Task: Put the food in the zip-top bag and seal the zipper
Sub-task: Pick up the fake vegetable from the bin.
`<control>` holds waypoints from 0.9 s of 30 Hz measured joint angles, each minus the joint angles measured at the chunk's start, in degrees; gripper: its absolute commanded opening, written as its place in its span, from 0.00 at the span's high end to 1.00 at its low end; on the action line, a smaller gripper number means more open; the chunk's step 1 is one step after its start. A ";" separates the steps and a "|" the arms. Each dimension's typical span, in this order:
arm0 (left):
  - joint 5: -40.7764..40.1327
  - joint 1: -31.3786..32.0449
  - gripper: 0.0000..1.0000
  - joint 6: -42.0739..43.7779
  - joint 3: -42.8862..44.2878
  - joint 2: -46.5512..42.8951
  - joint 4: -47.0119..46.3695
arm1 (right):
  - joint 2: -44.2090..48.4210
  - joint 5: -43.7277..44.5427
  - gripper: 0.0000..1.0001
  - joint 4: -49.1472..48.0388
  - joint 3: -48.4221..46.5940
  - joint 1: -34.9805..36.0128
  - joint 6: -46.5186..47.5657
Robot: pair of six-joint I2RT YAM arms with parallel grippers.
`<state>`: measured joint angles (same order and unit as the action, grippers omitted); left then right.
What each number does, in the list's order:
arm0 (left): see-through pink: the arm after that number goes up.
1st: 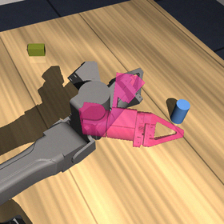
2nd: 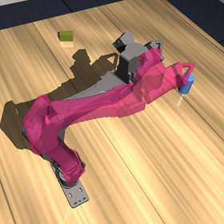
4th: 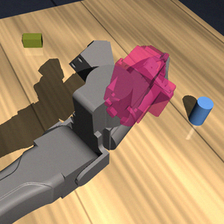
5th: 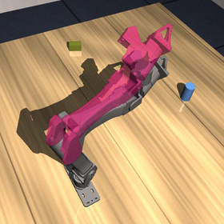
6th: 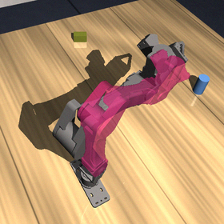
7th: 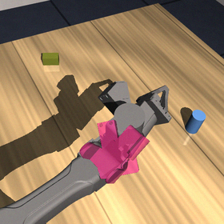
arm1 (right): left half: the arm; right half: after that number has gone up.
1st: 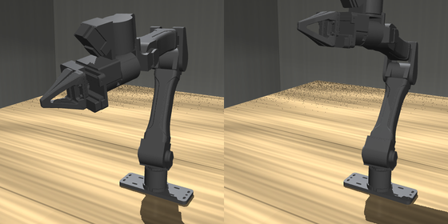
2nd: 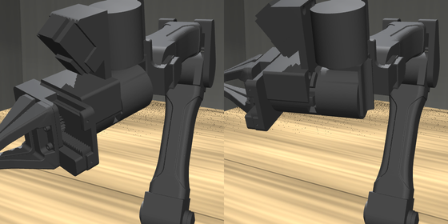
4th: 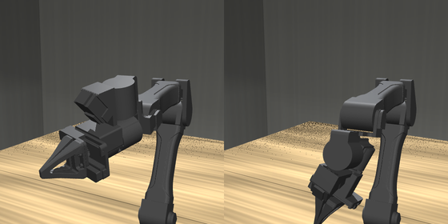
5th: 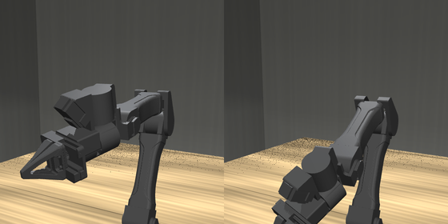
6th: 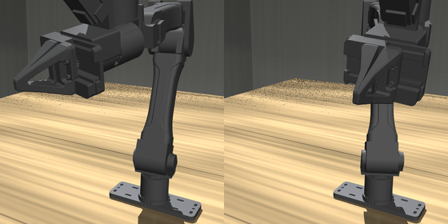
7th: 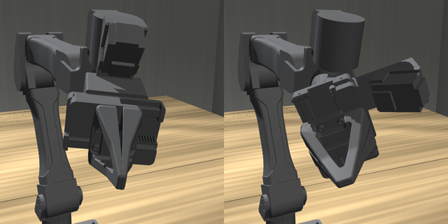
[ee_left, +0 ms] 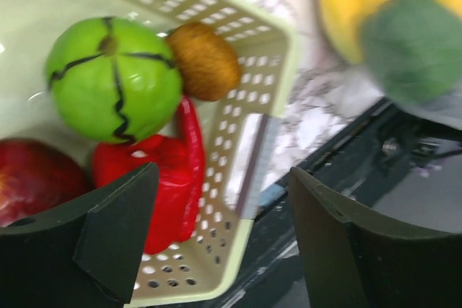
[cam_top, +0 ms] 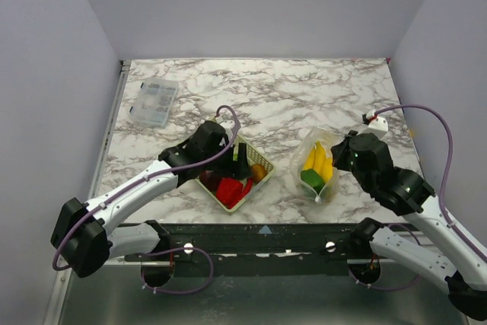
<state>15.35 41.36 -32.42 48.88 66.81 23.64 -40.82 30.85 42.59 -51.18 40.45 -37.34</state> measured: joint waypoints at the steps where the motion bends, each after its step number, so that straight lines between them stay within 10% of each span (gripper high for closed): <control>1: -1.44 0.00 0.22 0.35 -0.90 0.00 0.87 | 0.07 -0.02 0.99 -0.09 0.07 0.00 0.02; 19: -11.47 3.82 0.19 5.92 -2.51 5.33 6.40 | 1.53 -0.11 0.99 -0.61 0.66 0.00 0.76; 27: -15.80 5.75 0.50 6.56 -2.34 10.32 7.39 | 1.57 -0.42 0.99 -0.94 0.68 0.00 0.94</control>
<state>-0.45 47.11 -25.87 46.54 77.12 31.03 -39.24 30.44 41.65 -50.50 40.45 -36.40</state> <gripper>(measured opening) 0.645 0.008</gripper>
